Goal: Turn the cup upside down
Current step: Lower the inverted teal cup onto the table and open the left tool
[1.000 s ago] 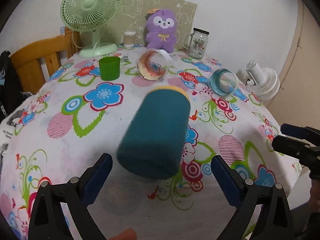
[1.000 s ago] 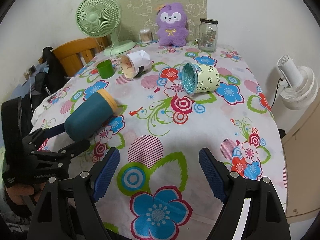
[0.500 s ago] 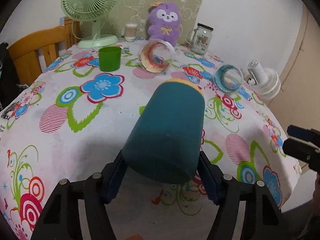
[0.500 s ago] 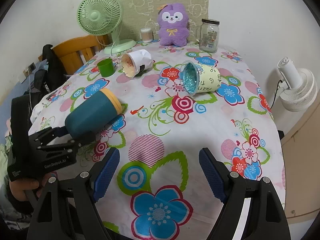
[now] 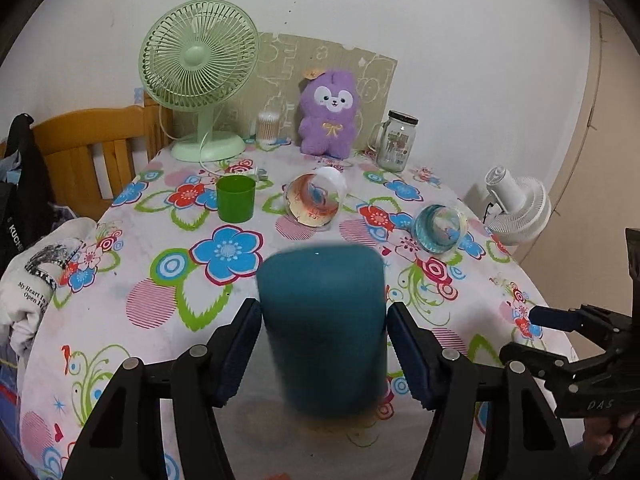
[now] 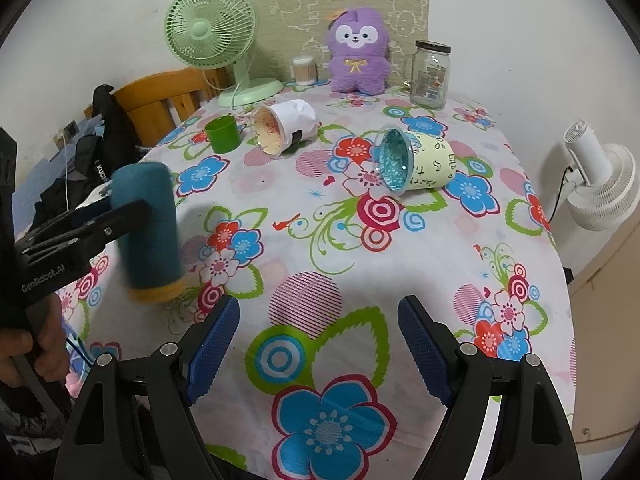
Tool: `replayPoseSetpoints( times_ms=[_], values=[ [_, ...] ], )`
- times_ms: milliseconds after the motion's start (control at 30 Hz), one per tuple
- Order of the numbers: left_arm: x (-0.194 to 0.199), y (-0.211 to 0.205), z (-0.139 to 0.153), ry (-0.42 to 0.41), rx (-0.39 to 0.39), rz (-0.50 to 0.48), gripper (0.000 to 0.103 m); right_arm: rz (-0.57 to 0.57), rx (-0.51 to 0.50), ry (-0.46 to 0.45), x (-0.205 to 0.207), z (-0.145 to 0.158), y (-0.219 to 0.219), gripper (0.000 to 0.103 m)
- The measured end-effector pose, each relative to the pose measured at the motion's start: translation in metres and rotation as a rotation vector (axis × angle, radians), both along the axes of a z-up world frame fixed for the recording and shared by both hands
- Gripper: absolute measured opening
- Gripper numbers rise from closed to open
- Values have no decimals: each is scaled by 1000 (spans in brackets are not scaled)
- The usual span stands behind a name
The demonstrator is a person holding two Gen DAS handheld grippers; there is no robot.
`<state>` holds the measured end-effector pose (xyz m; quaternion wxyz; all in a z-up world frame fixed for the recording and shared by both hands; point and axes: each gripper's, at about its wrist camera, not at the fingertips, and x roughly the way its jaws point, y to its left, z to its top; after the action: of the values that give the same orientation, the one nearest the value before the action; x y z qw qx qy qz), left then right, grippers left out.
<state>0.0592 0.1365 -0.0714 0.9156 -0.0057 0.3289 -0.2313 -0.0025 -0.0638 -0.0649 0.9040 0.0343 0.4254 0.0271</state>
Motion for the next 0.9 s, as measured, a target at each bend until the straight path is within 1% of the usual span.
replayPoseSetpoints(
  times_ms=[133, 333, 467, 500, 533, 567, 667, 800, 900],
  values=[
    [-2, 3, 6, 5, -20, 5, 66, 9, -4, 0, -1, 0, 3, 84],
    [-13, 6, 24, -31, -42, -10, 62, 26, -5, 2, 2, -1, 10, 84],
    [-16, 7, 29, -47, -46, -9, 60, 46, -10, -2, 3, 0, 17, 84],
    [-16, 7, 30, -49, -49, -10, 58, 52, -12, -3, 4, 0, 19, 84],
    [-16, 7, 31, -53, -51, -9, 53, 56, -14, -4, 4, 0, 21, 84],
    [-16, 7, 32, -56, -50, -9, 50, 59, -16, -4, 5, 0, 22, 84],
    [-15, 6, 33, -58, -44, -7, 50, 65, -17, -4, 5, 0, 24, 84],
    [-16, 5, 28, -40, -36, -8, 51, 67, -22, -1, 5, -1, 25, 84],
    [-16, 7, 27, -35, -42, -7, 62, 61, -22, 3, 5, -2, 23, 84]
  ],
)
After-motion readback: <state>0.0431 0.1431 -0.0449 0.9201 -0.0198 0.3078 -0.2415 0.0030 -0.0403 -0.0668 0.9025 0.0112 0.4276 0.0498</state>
